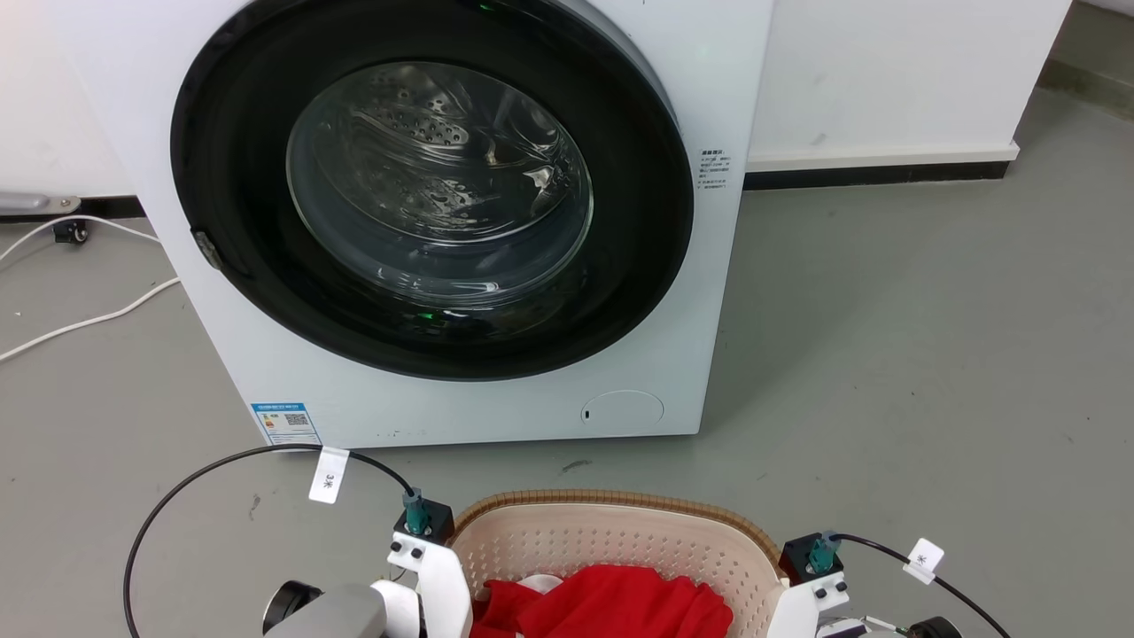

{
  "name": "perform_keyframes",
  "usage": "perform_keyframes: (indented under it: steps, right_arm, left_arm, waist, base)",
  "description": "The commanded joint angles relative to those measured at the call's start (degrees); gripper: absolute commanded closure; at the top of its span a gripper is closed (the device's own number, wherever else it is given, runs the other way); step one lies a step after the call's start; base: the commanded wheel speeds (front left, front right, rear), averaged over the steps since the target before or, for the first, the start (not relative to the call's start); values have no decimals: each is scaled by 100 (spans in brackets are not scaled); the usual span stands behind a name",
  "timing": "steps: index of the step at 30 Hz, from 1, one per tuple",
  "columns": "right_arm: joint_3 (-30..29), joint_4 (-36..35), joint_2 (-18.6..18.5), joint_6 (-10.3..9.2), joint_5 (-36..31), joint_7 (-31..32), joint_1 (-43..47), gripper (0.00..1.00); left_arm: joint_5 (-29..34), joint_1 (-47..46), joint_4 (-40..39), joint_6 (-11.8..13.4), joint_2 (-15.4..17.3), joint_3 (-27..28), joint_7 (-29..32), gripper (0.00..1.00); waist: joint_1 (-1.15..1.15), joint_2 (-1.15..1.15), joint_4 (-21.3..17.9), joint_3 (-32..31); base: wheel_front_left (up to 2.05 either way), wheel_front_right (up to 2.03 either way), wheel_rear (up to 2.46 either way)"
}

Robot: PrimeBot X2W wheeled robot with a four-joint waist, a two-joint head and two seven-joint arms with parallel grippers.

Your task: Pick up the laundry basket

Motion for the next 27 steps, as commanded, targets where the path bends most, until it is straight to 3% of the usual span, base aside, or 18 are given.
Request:
perform_keyframes:
  steps: [1, 27]
  right_arm:
    - [151, 0, 95, 82, -44, -7, -19, 100]
    - [586, 136, 92, 82, 342, -56, -161, 100]
  left_arm:
    - [-32, -194, -105, -70, -73, -22, -73, 100]
    - [-288, -159, -86, -71, -43, -193, -74, 100]
  waist:
    - [0, -1, -1, 10]
    - [0, -1, 12, 83]
  base:
    - [0, 0, 0]
    - [0, 0, 0]
